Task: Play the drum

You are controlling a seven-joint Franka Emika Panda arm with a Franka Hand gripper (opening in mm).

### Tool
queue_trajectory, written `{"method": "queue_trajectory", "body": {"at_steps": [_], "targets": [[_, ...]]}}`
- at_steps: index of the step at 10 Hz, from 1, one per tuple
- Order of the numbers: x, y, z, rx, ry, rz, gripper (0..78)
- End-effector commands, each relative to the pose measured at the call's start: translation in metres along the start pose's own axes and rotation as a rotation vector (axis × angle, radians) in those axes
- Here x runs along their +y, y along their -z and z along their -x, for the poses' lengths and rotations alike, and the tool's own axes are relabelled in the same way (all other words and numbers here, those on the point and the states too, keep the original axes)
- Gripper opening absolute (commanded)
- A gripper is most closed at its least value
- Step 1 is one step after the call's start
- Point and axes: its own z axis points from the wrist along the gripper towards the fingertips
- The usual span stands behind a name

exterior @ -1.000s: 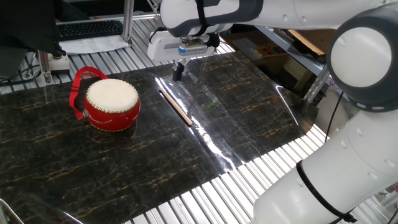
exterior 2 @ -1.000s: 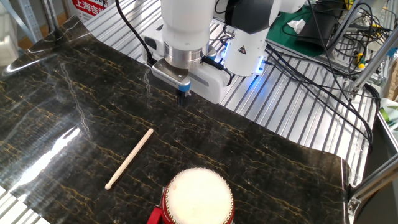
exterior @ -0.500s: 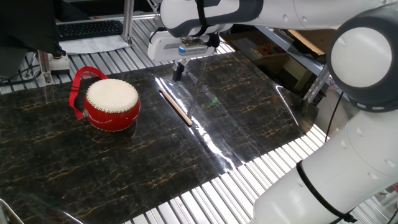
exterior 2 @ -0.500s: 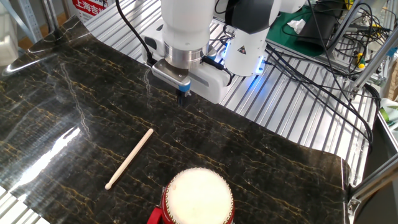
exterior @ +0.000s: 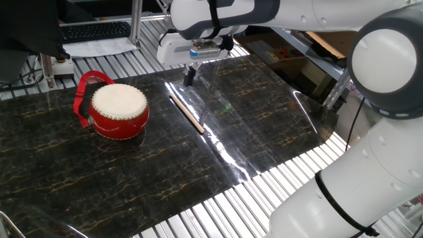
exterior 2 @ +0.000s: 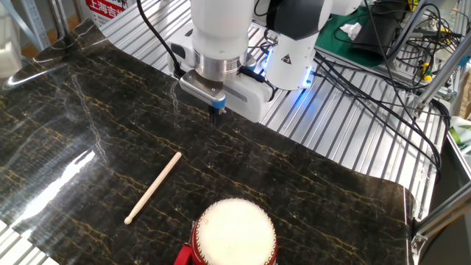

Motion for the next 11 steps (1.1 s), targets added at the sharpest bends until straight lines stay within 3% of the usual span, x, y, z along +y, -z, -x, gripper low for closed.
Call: {"method": "queue_trajectory", "body": {"at_steps": [1,11], "targets": [[-0.0001,0.0013,0.0006,-0.002,0.003,0.001,0.0],[-0.0003,0.0013,0.0006,-0.006,-0.018,0.012,0.0]]}}
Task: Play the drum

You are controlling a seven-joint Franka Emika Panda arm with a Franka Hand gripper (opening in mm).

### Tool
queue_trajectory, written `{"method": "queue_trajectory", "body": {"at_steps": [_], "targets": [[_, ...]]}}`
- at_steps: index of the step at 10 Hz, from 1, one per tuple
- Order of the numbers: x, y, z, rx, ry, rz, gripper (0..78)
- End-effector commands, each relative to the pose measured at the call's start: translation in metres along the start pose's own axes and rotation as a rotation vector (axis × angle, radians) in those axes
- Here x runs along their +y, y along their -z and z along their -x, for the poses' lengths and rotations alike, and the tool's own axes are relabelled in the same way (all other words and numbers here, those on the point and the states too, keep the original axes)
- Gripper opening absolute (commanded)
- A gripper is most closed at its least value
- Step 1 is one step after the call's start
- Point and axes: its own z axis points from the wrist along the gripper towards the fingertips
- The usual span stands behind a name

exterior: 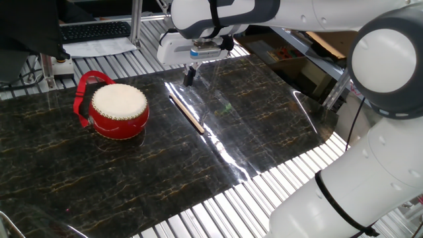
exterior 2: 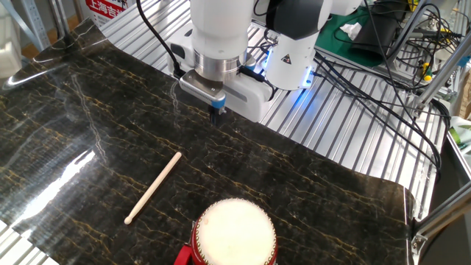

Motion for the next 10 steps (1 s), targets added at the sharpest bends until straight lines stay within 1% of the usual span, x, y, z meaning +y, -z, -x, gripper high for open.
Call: {"method": "queue_trajectory", "body": {"at_steps": [1,10], "targets": [[-0.0001,0.0013,0.0006,-0.007,-0.009,0.0,77.3],[-0.0001,0.0013,0.0006,-0.007,-0.009,0.0,77.3]]}}
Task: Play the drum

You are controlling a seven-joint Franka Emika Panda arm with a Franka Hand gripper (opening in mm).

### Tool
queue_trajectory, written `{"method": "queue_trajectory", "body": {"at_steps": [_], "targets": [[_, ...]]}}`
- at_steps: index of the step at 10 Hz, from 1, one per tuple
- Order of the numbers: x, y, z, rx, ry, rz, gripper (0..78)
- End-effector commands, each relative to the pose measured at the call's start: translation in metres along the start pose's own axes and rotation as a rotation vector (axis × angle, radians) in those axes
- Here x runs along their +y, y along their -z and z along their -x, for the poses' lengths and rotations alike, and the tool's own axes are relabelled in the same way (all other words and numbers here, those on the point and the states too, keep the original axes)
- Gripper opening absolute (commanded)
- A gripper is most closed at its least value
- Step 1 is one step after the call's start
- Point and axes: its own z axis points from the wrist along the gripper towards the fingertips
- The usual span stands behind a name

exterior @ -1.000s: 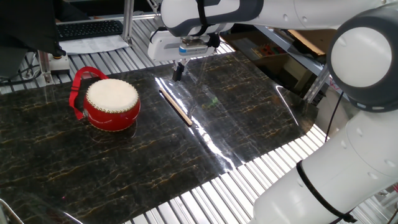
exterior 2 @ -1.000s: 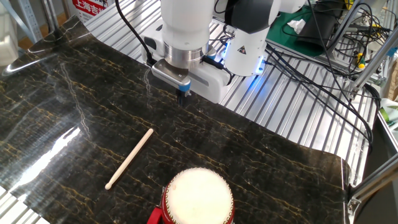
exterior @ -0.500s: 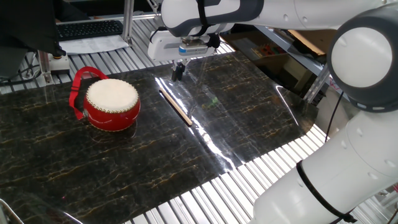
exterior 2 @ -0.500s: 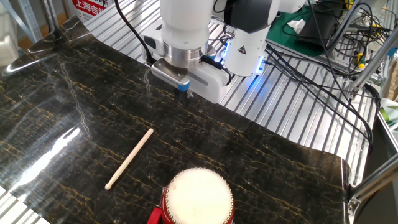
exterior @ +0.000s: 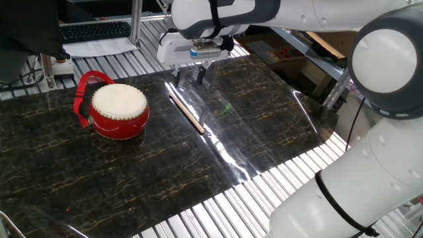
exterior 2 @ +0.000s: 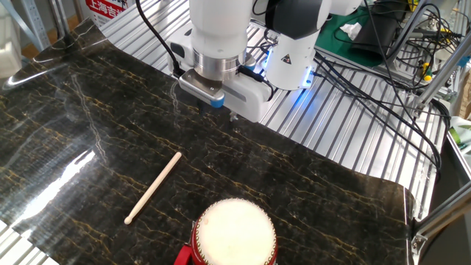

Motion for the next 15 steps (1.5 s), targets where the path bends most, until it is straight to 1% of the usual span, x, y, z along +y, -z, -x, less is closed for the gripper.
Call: {"method": "queue_trajectory", "body": {"at_steps": [1,4,5,6,8,12,13,15], "targets": [[-0.0001,0.0013,0.0006,-0.007,-0.009,0.0,77.3],[-0.0001,0.0013,0.0006,-0.007,-0.009,0.0,77.3],[0.0006,-0.0011,0.0013,-0.025,-0.027,-0.036,77.3],[0.0006,-0.0011,0.0013,-0.04,-0.03,-0.046,77.3],[0.0006,-0.0012,0.0013,-0.036,-0.027,-0.046,77.3],[0.0006,-0.0012,0.0014,-0.04,-0.039,-0.049,77.3],[0.0006,-0.0012,0.0016,-0.045,-0.037,-0.057,77.3],[0.0006,-0.0015,0.0017,-0.046,-0.027,-0.051,77.3]]}}
